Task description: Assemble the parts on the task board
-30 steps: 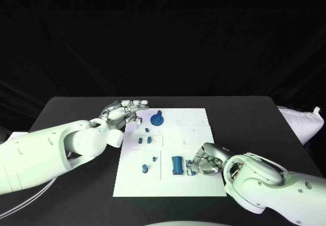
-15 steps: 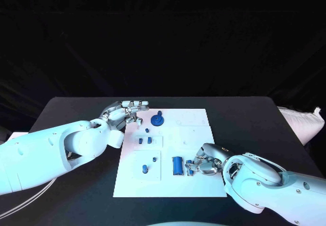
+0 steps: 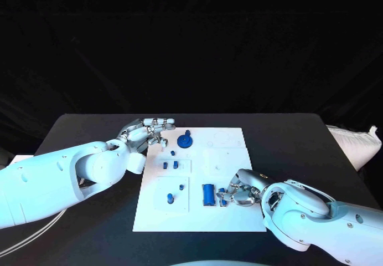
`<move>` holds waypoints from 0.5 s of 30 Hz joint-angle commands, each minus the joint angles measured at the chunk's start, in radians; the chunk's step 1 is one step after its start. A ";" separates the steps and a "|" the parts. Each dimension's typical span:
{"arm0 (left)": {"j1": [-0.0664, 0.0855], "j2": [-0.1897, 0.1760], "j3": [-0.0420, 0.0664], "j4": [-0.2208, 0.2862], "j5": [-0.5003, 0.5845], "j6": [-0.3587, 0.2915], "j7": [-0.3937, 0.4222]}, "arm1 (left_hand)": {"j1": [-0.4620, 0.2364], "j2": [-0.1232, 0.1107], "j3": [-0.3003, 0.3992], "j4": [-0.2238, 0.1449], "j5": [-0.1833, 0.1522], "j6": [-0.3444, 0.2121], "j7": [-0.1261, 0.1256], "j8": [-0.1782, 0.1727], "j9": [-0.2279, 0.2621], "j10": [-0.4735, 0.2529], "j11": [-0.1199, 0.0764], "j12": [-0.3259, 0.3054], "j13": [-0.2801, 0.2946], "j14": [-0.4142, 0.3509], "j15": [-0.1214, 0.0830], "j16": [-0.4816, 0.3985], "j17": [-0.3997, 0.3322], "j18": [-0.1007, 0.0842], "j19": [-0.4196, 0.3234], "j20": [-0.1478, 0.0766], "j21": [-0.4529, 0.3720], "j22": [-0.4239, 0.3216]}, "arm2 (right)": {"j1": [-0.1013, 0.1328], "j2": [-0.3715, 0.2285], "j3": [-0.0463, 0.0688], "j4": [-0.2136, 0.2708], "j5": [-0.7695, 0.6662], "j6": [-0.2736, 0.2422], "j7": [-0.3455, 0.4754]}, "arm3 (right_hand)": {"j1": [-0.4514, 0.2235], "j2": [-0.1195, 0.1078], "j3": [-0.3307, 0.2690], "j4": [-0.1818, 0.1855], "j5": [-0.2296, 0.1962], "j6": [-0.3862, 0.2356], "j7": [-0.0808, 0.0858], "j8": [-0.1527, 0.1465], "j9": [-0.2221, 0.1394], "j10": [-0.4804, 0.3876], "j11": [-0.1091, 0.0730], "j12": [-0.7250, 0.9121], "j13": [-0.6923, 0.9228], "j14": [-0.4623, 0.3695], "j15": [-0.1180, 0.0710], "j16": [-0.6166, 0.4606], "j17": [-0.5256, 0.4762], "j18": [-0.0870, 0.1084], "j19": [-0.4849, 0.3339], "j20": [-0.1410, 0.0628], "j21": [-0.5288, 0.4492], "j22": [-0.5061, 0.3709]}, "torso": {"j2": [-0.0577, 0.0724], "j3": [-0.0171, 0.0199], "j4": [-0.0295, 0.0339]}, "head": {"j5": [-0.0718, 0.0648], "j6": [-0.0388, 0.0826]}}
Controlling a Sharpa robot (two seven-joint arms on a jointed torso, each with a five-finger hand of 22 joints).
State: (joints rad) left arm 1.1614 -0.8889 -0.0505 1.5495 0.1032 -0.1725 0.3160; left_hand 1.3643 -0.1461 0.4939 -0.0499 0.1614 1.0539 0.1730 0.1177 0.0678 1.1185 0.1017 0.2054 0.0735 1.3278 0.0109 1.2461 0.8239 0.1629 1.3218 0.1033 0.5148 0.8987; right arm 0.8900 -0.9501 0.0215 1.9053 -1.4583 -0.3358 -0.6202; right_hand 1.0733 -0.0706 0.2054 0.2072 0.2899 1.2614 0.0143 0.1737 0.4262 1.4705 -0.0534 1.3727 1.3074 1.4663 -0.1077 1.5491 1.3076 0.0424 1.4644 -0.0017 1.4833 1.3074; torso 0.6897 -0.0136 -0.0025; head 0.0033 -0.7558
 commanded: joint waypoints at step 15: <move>0.000 0.001 0.001 0.002 -0.005 0.019 0.004 | 0.000 0.013 -0.003 -0.005 0.003 -0.006 0.001 -0.002 0.000 -0.010 0.000 0.004 -0.001 -0.009 0.000 -0.006 -0.005 0.018 -0.010 0.001 -0.007 -0.001 | -0.002 -0.016 -0.001 0.010 -0.024 -0.020 0.009 | -0.102 0.019 -0.206 0.084 -0.167 -0.008 -0.002 0.003 0.031 0.070 -0.005 -0.005 0.173 0.098 -0.011 0.003 0.233 -0.013 0.062 -0.009 0.002 0.153 | 0.001 0.0008 -0.0003 | 0.000 0.003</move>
State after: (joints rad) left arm 1.1614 -0.8889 -0.0505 1.5492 0.1026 -0.1721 0.3155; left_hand 1.3643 -0.1461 0.4939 -0.0499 0.1614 1.0539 0.1730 0.1177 0.0678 1.1185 0.1017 0.2054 0.0735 1.3278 0.0109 1.2461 0.8197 0.1629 1.3182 0.1070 0.5148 0.8988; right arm 0.8893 -0.9625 0.0210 1.9110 -1.4651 -0.3427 -0.6184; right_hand 0.9802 -0.0539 0.0038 0.2900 0.1270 1.2612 0.0143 0.1736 0.4559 1.4668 -0.0571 1.3727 1.3073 1.4665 -0.1148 1.5491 1.3075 0.0436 1.4680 -0.0052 1.4833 1.3079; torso 0.6897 -0.0129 -0.0029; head 0.0033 -0.7534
